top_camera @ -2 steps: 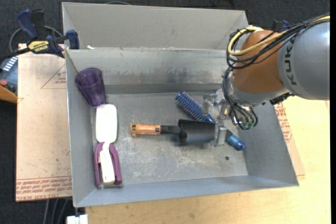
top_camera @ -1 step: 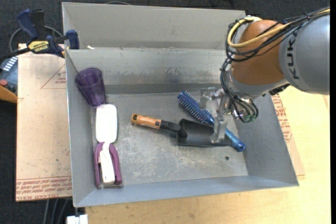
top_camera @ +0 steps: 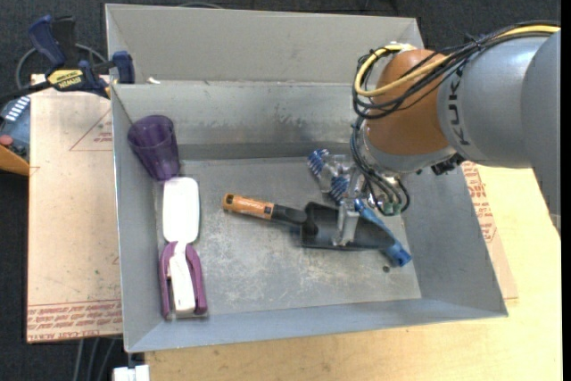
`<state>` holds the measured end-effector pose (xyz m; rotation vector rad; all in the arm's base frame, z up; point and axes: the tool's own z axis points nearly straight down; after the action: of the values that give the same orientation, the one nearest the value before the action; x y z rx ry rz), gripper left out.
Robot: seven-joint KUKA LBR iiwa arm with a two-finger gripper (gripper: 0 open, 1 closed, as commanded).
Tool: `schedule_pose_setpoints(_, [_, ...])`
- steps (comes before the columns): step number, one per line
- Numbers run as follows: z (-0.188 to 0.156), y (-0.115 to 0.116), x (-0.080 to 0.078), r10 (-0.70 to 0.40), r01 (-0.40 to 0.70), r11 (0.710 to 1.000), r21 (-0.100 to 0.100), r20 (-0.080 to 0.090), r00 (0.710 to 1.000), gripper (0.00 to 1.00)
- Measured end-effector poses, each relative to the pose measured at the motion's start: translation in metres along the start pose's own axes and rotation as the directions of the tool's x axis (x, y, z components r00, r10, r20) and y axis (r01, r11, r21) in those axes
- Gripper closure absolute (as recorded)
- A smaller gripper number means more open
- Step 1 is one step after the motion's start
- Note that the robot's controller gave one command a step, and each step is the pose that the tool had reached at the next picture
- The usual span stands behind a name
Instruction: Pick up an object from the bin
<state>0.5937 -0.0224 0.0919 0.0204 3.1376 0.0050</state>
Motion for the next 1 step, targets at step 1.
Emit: schedule_pose_setpoints(1, [0.0195,0.0027,-0.0012,-0.007,0.007,1.000,0.001,0.005,1.000,1.00])
